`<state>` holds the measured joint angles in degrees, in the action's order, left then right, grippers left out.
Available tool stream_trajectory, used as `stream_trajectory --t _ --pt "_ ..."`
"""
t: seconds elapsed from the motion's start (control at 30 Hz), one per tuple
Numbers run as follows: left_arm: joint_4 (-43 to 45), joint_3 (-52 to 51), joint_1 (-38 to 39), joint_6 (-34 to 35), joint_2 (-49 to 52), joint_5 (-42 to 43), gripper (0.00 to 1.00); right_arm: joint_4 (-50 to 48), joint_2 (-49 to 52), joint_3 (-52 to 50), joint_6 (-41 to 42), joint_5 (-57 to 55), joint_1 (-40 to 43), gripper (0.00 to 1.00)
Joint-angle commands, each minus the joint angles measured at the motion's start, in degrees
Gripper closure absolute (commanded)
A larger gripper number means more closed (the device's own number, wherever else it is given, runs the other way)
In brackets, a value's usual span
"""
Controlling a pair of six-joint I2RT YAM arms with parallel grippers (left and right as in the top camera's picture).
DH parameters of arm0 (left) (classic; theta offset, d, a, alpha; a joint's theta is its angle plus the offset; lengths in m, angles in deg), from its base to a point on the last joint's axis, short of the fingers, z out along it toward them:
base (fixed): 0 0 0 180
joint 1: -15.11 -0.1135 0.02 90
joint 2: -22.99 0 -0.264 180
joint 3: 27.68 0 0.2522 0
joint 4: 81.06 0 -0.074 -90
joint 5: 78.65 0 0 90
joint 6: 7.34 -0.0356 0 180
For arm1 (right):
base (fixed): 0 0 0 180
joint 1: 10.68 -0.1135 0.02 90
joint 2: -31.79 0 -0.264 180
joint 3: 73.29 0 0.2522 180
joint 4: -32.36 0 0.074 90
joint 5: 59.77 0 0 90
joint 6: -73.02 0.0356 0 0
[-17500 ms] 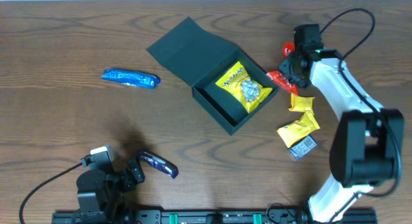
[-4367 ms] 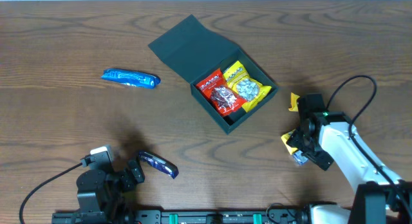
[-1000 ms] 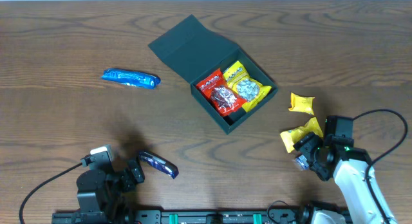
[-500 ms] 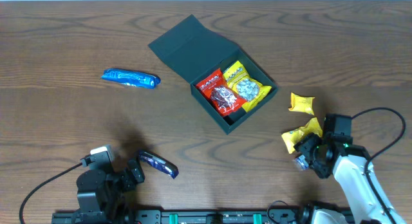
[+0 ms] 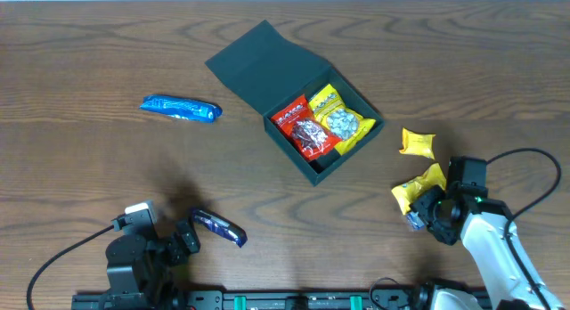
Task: Pack container
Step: 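Close the right gripper on the candy tin and lift it, then carry the candy tin over the box's right side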
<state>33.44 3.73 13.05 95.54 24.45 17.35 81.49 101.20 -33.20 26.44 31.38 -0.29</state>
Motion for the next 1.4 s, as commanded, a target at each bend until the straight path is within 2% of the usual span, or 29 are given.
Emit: stream_trajectory --t 0.0,0.2,0.43,0.5,0.9,1.07,1.23,1.37 --pt "-3.50 -0.87 -0.17 -0.46 -0.09 -0.17 0.05 1.62 0.98 0.70 0.20 0.37 0.39 0.50" --pt "-3.50 -0.87 -0.17 -0.46 -0.09 -0.17 0.05 4.94 0.70 3.28 0.17 0.39 -0.11 0.52" --pt "-3.50 -0.87 -0.17 -0.46 -0.09 -0.17 0.04 7.26 0.09 6.19 0.20 0.15 -1.57 0.59" --pt "-3.50 -0.87 -0.17 -0.46 -0.09 -0.17 0.05 7.76 0.09 6.75 0.17 -0.68 -1.60 0.65" --pt "-3.50 -0.87 -0.17 -0.46 -0.09 -0.17 0.05 10.14 0.07 9.03 -2.73 -1.40 -1.64 0.72" --pt "-3.50 -0.87 -0.17 -0.46 -0.09 -0.17 0.05 14.40 0.09 13.51 -4.33 -4.94 -3.63 0.70" --pt "-3.50 -0.87 -0.17 -0.46 -0.09 -0.17 0.05 18.56 0.15 19.17 -5.44 -8.39 -6.03 0.75" --pt "-3.50 -0.87 -0.17 -0.46 -0.09 -0.17 0.05 20.20 1.05 23.76 -6.38 -8.66 -7.69 0.75"
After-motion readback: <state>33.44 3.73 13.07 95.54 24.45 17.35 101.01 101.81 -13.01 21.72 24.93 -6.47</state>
